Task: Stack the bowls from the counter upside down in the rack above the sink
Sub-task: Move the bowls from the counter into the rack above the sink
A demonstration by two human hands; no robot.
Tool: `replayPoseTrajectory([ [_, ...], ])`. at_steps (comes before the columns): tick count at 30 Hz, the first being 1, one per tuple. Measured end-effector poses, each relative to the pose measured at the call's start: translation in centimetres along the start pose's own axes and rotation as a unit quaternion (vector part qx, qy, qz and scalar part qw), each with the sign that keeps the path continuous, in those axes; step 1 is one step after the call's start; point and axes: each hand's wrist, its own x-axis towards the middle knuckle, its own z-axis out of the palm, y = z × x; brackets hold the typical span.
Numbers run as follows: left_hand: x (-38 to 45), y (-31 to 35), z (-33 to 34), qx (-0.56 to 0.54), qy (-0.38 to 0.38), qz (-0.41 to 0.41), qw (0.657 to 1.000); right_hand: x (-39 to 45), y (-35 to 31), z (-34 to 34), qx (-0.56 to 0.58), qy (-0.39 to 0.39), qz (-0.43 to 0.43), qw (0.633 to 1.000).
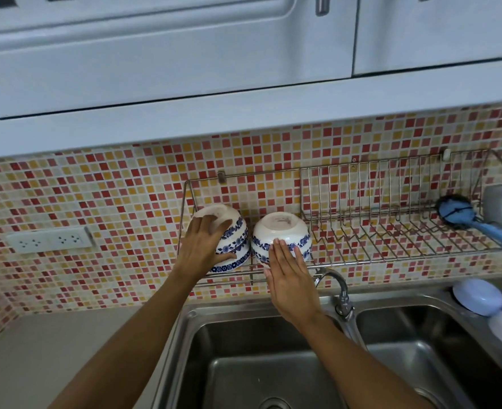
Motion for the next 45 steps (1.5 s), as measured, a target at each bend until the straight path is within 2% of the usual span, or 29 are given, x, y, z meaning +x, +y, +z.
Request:
replayPoseTrajectory([
  [10,-0.6,0.3,0.7,-0.045,-0.037,-0.003,0.998,-0.1,-0.1,0.0,-0.006,0.005,0.002,1.0],
  [20,-1.4,0.5,0.7,-0.074,-0.022,-0.02,0.997,-0.2,-0.2,0.1,-0.01,0.011,0.005,1.0],
  [34,-1.9,0.2,1.2,-0.084,-0.014,0.02,0.996,-0.2,-0.3,0.0,-0.015,-0.012,0.012,1.0],
  [36,-1.9,0.2,1.3,-0.098,-0.017,0.009,0.995,-0.2,-0.3,0.0,-0.016,-0.013,0.013,1.0],
  [40,-3.4,0.3,2.0,-0.159,0.0,-0.074,0.984,-0.2,-0.3,-0.3,-0.014,-0.011,0.015,1.0],
  [45,-5.9,0.5,3.1,-0.137,0.001,-0.073,0.988,-0.2,-0.5,-0.1,-0.018,-0.013,0.025,0.999],
])
